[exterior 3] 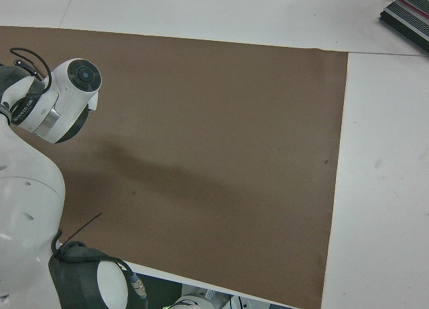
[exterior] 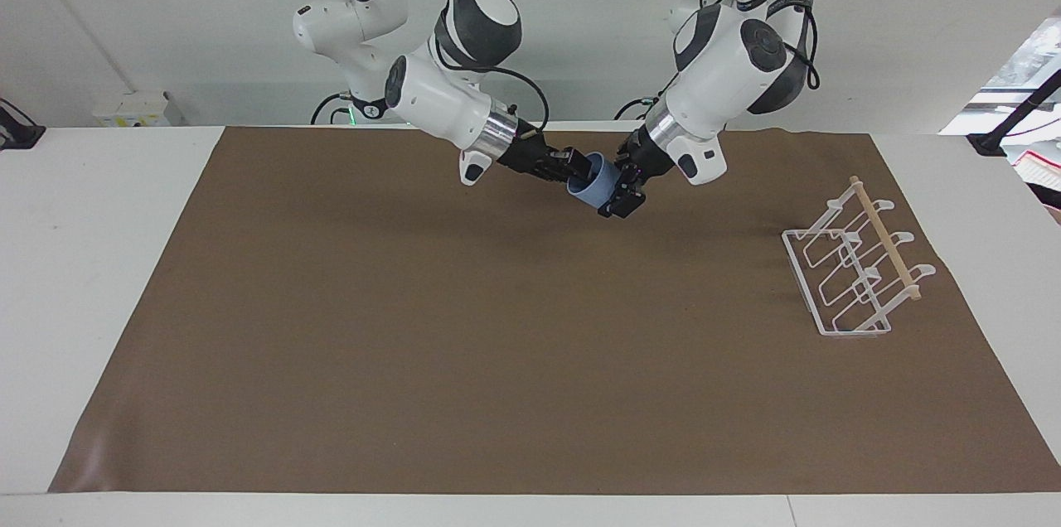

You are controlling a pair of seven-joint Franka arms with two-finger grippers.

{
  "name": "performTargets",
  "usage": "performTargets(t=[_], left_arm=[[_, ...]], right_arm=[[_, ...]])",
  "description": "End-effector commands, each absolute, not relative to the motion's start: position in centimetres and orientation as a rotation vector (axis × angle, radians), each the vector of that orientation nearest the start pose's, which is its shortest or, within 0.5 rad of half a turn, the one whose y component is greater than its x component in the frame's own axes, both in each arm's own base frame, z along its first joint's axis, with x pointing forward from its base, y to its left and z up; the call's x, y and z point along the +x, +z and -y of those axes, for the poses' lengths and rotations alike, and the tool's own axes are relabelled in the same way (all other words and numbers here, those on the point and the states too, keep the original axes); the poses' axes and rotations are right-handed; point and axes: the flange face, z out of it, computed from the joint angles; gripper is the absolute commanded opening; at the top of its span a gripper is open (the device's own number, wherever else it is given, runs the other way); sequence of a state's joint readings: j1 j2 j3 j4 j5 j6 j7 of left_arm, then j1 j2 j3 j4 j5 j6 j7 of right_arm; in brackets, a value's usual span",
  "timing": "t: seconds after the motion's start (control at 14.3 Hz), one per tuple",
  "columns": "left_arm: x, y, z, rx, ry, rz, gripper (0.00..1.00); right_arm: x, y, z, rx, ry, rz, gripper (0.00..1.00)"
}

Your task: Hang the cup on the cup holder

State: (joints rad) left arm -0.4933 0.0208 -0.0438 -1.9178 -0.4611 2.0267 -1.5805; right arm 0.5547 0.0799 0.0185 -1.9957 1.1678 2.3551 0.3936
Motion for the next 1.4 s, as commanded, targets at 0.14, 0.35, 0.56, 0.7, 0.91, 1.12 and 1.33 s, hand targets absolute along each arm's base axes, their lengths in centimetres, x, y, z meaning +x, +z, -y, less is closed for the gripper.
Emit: performTargets(t=[0.14,0.35,0.56,0.7,0.91,1.12,1.33], left_arm=[[50.1,49.1,29.1,-2.816,0.383,1.856,0.00],[52.5,48.9,24.6,-2.735,0.277,1.879,0.00],[53.3,48.5,22.6,-2.694,0.012,1.742,0.00],[54.1,48.6,20.9,-2.656,-0.181,1.634,0.00],[55.5,46.1,17.8,-2.522,-0.389,1.425,0.00],[55.9,44.7,15.7,-2.292,-0.559,1.145,0.00],[56.5,43.5,13.3,-2.037,-0.709,1.047,0.00]], right_arm=[[54.0,48.4,-27.4,-2.132,0.121,-0.672,0.99],[55.5,50.8,-22.2,-2.247,0.027,-0.632,0.99],[56.9,53.0,-15.9,-2.564,-0.091,-0.512,0.99],[57.2,55.1,-10.7,-2.757,-0.135,-0.470,0.99],[56.8,59.8,-3.2,-3.017,-0.092,-0.389,0.99],[55.6,62.9,-0.3,-3.193,-0.020,-0.259,0.99],[54.3,64.0,1.3,-3.294,0.117,-0.143,0.99]])
